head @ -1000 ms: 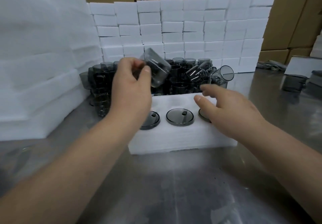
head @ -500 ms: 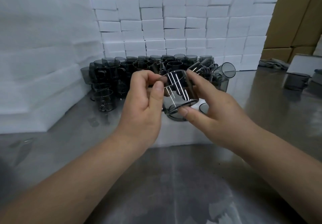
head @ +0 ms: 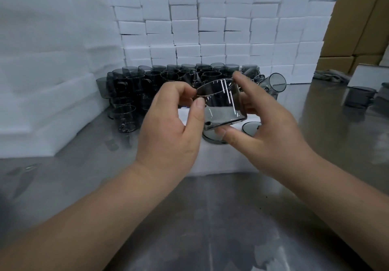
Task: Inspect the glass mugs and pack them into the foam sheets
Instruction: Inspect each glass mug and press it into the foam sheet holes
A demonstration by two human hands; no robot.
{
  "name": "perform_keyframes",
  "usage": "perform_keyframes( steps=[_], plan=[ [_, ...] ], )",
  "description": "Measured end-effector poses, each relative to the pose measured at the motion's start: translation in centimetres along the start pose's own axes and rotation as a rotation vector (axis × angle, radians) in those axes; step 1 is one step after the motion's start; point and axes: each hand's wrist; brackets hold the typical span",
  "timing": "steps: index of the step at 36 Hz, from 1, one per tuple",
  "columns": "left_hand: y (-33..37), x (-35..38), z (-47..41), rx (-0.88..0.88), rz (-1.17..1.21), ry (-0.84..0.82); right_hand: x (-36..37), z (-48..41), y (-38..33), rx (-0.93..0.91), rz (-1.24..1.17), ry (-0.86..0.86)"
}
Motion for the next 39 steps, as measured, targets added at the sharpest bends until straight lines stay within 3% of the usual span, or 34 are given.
perform_keyframes(
  steps=[12,31,39],
  plan=[
    [1.0,0.0,0.6,-0.017,-0.003,-0.102,-0.1,0.0,0.2,-0.008,0.06,0.09],
    [1.2,-0.3,0.6,-0.05,-0.119,-0.241,-0.4,-0.3,-0.3,-0.255,0.186,0.134],
    [0.2,-0.1,0.5,-0.04,0.051,-0.209,-0.7,-0.1,-0.4,-0.177,0.118,0.119]
  ],
)
Point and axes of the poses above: each hand's wrist, its own z-axis away from the middle knuckle, its own x-axis out of the palm, y = z × x, and after that the axes turned 2 degrees about z, right-handed
